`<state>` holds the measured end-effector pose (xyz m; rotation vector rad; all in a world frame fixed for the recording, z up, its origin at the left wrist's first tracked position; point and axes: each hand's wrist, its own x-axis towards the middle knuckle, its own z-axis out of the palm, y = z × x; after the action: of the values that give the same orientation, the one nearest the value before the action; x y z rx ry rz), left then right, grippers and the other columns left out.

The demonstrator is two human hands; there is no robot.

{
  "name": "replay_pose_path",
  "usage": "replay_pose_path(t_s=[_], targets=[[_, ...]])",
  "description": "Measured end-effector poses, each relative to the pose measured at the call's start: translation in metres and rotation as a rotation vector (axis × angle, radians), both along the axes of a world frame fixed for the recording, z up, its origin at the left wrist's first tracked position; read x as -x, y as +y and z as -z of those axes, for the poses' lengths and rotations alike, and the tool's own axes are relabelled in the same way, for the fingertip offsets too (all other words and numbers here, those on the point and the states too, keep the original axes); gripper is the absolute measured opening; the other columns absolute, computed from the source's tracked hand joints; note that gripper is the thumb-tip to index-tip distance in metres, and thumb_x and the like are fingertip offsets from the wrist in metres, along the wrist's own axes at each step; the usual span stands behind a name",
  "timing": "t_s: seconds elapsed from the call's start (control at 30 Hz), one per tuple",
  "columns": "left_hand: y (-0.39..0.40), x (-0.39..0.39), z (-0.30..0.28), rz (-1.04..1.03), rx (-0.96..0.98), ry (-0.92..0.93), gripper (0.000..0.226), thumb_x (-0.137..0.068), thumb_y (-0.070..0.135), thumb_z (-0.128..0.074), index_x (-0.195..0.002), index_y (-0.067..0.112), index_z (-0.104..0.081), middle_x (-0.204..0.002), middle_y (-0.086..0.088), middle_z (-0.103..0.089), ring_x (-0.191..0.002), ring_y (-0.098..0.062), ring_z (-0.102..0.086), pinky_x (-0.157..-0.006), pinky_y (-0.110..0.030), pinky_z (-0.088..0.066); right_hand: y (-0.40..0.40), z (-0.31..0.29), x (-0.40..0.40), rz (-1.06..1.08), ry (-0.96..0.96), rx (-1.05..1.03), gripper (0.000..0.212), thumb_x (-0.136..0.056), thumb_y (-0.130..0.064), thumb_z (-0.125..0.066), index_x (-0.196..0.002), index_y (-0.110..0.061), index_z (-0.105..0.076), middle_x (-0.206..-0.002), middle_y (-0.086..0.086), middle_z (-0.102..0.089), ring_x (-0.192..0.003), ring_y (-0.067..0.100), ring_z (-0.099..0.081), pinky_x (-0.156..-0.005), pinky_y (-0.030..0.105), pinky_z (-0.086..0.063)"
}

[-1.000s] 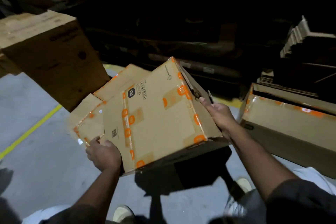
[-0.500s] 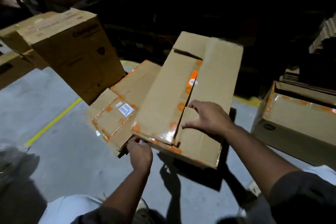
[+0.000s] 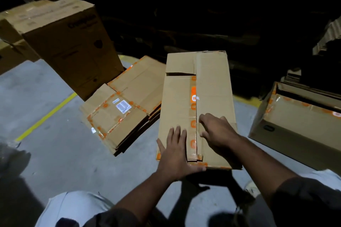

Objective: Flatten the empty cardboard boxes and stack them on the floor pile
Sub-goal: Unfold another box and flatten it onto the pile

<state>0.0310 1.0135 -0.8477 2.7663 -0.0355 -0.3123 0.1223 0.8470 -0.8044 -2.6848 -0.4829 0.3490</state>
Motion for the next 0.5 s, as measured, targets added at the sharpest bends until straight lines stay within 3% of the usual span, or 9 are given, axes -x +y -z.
replay_pose_path(t_s=[0.13,0.23,0.3,0.4,0.5], targets=[[0.005,-0.007,0.0,0.041,-0.124,-0.023,0.12,-0.075,0.078,-0.058,-0.16,0.016,0.0,-0.168,-0.007,0.008,-0.155,-0.027,0.013,-0.12,-0.066,-0.003,-0.003,0.005,0.004,-0.012,-0.067,-0.039,0.016,-0.1,-0.028,-0.051,-0.116,-0.032,-0.049,-0.111,-0.009,-0.053,-0.1,0.014,-0.044,-0.099,0.037,-0.035],[0.015,-0.006,-0.001,0.132,-0.196,-0.186,0.094,-0.087,0.067,-0.044,-0.156,0.007,-0.025,-0.163,-0.019,-0.025,-0.152,-0.036,-0.021,-0.118,-0.061,-0.027,0.003,0.014,0.002,0.025,-0.235,-0.029,0.009,-0.1,-0.039,-0.045,-0.104,-0.032,-0.05,-0.101,-0.011,-0.055,-0.096,0.014,-0.052,-0.092,0.037,-0.036],[0.019,-0.008,-0.002,0.107,-0.182,-0.295,0.08,-0.088,0.053,-0.055,-0.151,0.007,-0.036,-0.153,-0.018,-0.044,-0.142,-0.035,-0.043,-0.11,-0.052,-0.043,0.008,0.018,0.0,0.064,-0.342,0.016,0.021,-0.1,-0.047,-0.044,-0.098,-0.029,-0.055,-0.094,-0.011,-0.059,-0.09,0.014,-0.056,-0.086,0.038,-0.038],[0.026,-0.011,-0.011,-0.005,-0.186,-0.254,0.084,-0.087,0.032,-0.073,-0.155,0.012,-0.028,-0.158,-0.011,-0.039,-0.145,-0.028,-0.038,-0.117,-0.043,-0.037,0.009,0.03,0.005,0.081,-0.376,0.028,0.025,-0.098,-0.044,-0.046,-0.093,-0.023,-0.06,-0.088,-0.005,-0.066,-0.084,0.019,-0.062,-0.081,0.037,-0.039],[0.038,-0.015,-0.028,-0.125,-0.243,-0.318,0.072,-0.083,0.027,-0.073,-0.147,0.016,-0.041,-0.136,-0.004,-0.06,-0.117,-0.022,-0.062,-0.09,-0.03,-0.05,0.009,0.035,0.015,0.13,-0.433,0.015,0.033,-0.094,-0.051,-0.053,-0.09,-0.02,-0.062,-0.08,-0.001,-0.067,-0.075,0.024,-0.063,-0.074,0.035,-0.043]])
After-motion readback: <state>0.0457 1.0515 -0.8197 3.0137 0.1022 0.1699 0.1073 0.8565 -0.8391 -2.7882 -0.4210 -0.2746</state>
